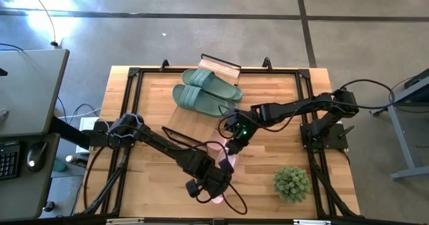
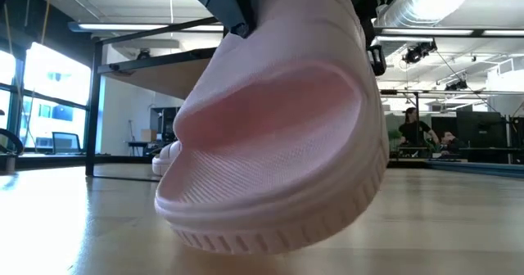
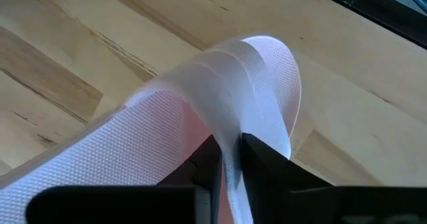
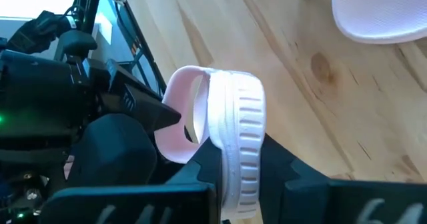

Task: Pick and place slides into the shelf
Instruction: Put the pink slide on the shelf

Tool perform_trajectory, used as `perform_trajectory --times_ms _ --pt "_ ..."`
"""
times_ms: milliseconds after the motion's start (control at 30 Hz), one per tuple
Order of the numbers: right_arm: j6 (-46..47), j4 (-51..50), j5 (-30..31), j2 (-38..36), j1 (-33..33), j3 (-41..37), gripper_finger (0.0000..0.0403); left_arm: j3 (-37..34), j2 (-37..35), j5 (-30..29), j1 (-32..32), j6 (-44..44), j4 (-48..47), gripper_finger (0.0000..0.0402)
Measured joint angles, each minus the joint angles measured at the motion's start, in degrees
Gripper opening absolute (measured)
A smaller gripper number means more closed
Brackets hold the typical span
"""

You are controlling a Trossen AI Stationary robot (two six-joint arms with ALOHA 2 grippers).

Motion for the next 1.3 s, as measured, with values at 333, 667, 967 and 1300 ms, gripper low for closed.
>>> perform_trajectory --times_ms 333,667,967,1300 --pt "-0.5 0.0 -0.1 0.0 0.0 0.0 0.0027 0.0 0.0 0.7 0.0 0.0 0.0 0.0152" --pt "-3.6 -4.9 1.3 -0.1 0.0 0.0 0.0027 5.5 0.0 0.2 0.0 -2.9 -7.7 0.0211" --pt "-4.9 -9.5 4.8 -5.7 0.0 -0.1 0.0025 16.1 0.0 -2.8 0.0 -3.0 -14.1 0.0211" --pt "-2.8 -21.9 15.3 -20.2 0.0 -0.1 0.0025 25.6 0.0 -8.4 -0.1 -4.8 -23.1 0.0211"
